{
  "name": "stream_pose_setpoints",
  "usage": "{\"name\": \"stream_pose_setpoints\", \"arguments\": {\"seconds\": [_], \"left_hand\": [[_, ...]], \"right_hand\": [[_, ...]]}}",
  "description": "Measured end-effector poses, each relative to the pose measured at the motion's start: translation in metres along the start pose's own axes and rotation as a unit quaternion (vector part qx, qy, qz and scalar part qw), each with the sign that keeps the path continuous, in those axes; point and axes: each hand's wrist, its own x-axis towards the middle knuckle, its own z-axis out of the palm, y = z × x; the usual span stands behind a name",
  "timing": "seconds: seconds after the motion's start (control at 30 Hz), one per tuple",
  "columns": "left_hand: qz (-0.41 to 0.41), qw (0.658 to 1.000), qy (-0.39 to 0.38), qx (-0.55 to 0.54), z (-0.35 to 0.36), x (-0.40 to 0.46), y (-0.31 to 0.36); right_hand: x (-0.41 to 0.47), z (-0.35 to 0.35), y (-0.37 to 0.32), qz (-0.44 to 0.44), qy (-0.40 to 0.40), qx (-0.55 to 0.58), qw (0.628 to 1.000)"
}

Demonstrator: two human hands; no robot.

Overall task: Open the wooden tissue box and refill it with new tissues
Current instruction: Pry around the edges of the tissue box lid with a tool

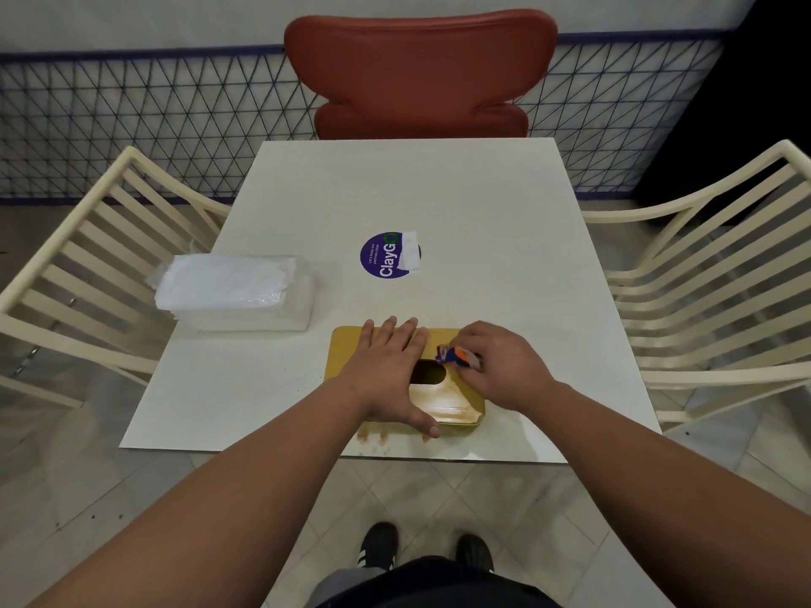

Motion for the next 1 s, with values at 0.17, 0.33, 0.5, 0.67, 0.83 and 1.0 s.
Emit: {"name": "stream_pose_setpoints", "arguments": {"seconds": [0.17,0.33,0.5,0.67,0.83,1.0], "left_hand": [[0.0,1.0,0.004,-0.003,0.0,0.0,0.0],[0.004,1.0,0.011,-0.001,0.003,0.0,-0.002],[0.011,1.0,0.016,0.003,0.007,0.002,-0.005],[0.017,1.0,0.022,-0.001,0.007,0.002,-0.006],[0.021,0.999,0.025,-0.013,0.009,0.004,-0.006],[0.026,0.999,0.024,-0.017,0.009,0.004,-0.008]], "right_hand": [[0.007,-0.002,0.005,0.066,0.034,-0.025,0.997],[-0.022,-0.003,-0.002,-0.033,-0.021,-0.018,0.999],[-0.03,0.0,-0.007,-0.011,-0.008,-0.027,1.0],[-0.021,0.011,-0.02,0.07,0.047,-0.031,0.996],[-0.062,0.019,-0.038,0.059,0.043,-0.027,0.997],[-0.082,0.032,-0.04,0.125,0.133,-0.009,0.983]]}}
